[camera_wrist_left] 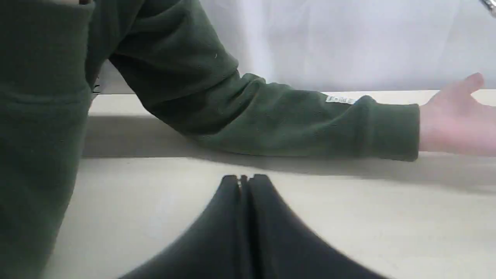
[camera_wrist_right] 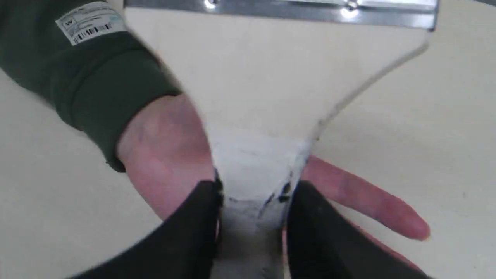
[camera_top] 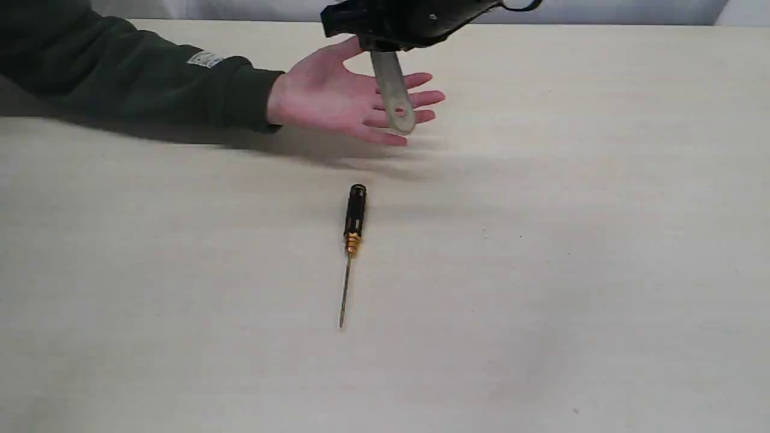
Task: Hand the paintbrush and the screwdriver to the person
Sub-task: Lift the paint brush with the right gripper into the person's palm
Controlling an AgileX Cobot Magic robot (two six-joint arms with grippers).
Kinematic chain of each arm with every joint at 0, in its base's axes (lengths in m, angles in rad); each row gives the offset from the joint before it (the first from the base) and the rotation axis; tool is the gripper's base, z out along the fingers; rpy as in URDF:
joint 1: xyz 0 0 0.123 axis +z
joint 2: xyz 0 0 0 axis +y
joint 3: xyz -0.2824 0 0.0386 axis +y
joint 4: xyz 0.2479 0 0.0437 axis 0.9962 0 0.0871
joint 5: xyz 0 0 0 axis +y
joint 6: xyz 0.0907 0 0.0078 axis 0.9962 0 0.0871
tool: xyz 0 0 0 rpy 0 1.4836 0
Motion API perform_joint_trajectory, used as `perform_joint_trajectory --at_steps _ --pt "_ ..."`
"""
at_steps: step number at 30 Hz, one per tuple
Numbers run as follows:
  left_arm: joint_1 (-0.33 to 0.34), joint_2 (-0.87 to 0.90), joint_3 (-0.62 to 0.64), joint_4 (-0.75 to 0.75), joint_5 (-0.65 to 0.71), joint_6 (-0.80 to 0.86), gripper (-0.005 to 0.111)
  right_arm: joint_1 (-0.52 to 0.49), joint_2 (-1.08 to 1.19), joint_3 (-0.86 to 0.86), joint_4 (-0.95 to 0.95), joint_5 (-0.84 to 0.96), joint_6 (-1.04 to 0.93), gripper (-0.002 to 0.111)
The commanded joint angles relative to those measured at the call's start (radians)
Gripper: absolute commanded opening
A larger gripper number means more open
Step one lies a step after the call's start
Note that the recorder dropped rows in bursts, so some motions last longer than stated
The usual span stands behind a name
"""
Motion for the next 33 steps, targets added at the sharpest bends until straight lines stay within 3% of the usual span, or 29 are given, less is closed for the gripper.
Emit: perform_joint_trajectory --at_steps 1,14,17,21,23,33 --pt "-0.008 -0.002 0.002 0.000 -0.011 -0.002 0.000 0.001 0.083 -0.098 -0.004 0.069 -0.002 0.004" --pt "-0.008 -0.002 0.002 -0.003 -0.011 -0.002 0.000 -0.008 0.198 -0.142 -0.066 0.080 0.039 0.008" --pt "-0.008 -0.002 0.002 -0.003 -0.011 -0.002 0.000 -0.010 0.196 -0.147 -0.066 0.083 0.040 0.023" --pt "-0.008 -0.002 0.002 -0.003 -0.011 -0.002 0.000 -0.010 0.172 -0.159 -0.058 0.094 0.040 0.056" --pt "-0.008 -0.002 0.002 -0.003 -0.011 -0.002 0.000 -0.010 0.150 -0.159 -0.056 0.100 0.038 0.062" --pt "-0.008 -0.002 0.002 -0.003 -0.011 -0.002 0.000 -0.008 -0.063 0.018 -0.040 0.102 -0.018 0.057"
